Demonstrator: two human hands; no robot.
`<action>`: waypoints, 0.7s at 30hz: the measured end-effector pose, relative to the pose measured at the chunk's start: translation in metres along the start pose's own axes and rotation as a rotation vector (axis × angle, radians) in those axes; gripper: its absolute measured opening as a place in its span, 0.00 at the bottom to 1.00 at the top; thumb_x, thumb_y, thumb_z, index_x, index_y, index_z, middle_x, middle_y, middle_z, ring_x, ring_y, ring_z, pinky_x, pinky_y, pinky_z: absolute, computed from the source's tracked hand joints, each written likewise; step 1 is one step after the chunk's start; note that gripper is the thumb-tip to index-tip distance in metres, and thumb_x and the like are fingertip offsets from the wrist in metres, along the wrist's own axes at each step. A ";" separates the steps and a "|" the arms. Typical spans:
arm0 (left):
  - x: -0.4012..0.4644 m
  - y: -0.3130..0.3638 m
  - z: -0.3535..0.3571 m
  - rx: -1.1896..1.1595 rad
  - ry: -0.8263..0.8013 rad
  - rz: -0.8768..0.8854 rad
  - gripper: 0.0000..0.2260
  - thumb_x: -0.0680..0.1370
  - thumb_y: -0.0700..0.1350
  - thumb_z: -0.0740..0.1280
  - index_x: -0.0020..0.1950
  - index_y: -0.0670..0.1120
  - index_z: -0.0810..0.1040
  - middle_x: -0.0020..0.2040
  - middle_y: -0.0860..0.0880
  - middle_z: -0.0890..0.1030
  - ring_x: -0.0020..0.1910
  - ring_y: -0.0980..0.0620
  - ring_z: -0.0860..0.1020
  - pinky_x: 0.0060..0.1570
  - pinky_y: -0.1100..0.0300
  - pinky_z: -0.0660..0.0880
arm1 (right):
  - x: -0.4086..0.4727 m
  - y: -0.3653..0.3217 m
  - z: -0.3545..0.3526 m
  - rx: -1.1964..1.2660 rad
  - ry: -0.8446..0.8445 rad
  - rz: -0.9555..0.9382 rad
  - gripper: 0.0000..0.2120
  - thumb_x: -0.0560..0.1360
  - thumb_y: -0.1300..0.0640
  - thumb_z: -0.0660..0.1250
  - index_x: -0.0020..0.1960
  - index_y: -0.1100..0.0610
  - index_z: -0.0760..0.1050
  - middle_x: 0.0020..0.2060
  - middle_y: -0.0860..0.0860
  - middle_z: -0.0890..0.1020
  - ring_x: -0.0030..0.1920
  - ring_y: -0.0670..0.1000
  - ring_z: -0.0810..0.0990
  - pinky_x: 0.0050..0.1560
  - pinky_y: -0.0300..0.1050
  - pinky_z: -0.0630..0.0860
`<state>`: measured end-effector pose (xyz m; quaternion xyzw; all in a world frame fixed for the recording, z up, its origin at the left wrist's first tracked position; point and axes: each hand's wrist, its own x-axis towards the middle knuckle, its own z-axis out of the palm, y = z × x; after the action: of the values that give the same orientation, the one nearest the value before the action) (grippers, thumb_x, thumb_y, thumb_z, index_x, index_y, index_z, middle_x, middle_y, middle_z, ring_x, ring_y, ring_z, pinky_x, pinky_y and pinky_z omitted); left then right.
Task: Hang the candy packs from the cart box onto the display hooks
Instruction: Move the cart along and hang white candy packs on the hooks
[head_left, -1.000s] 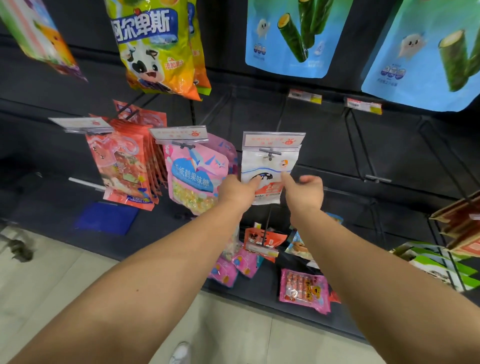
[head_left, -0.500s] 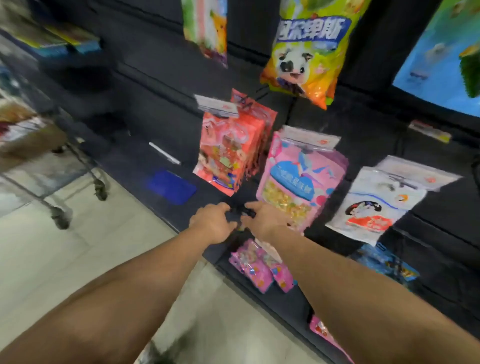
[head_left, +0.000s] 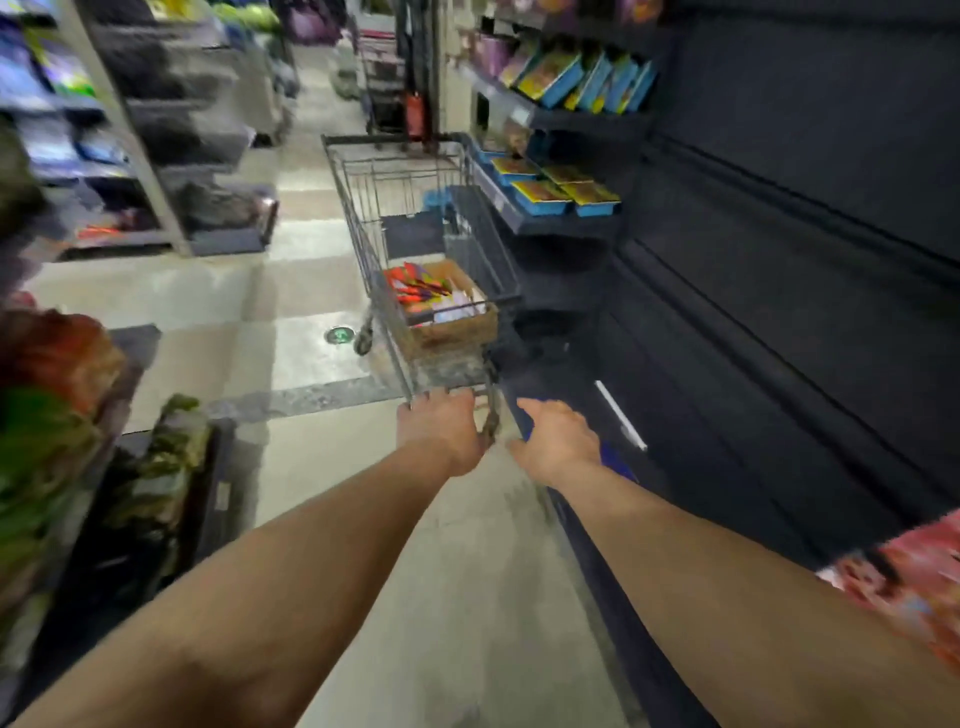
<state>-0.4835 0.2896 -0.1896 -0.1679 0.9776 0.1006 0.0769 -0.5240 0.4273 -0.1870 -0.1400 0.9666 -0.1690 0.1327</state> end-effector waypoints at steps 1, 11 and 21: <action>0.010 -0.017 -0.007 -0.012 0.010 -0.031 0.28 0.79 0.60 0.66 0.76 0.52 0.65 0.74 0.44 0.69 0.73 0.40 0.67 0.70 0.46 0.66 | 0.014 -0.017 0.002 -0.004 0.002 -0.020 0.27 0.78 0.45 0.66 0.75 0.45 0.65 0.72 0.52 0.69 0.72 0.57 0.66 0.68 0.53 0.67; 0.148 -0.107 -0.040 -0.083 0.078 -0.179 0.29 0.77 0.59 0.67 0.76 0.53 0.65 0.73 0.44 0.70 0.72 0.40 0.68 0.69 0.46 0.66 | 0.178 -0.107 0.012 0.045 -0.016 -0.132 0.26 0.78 0.45 0.64 0.75 0.47 0.64 0.70 0.53 0.70 0.70 0.58 0.68 0.67 0.52 0.67; 0.383 -0.114 -0.072 -0.133 0.015 -0.200 0.31 0.76 0.60 0.69 0.76 0.54 0.65 0.70 0.42 0.73 0.68 0.39 0.72 0.63 0.49 0.71 | 0.412 -0.101 -0.039 0.050 -0.039 -0.074 0.26 0.78 0.47 0.64 0.74 0.48 0.65 0.68 0.55 0.72 0.67 0.59 0.71 0.64 0.53 0.72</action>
<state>-0.8096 0.0485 -0.2102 -0.2703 0.9477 0.1557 0.0680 -0.8944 0.2175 -0.2016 -0.1756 0.9535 -0.1949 0.1486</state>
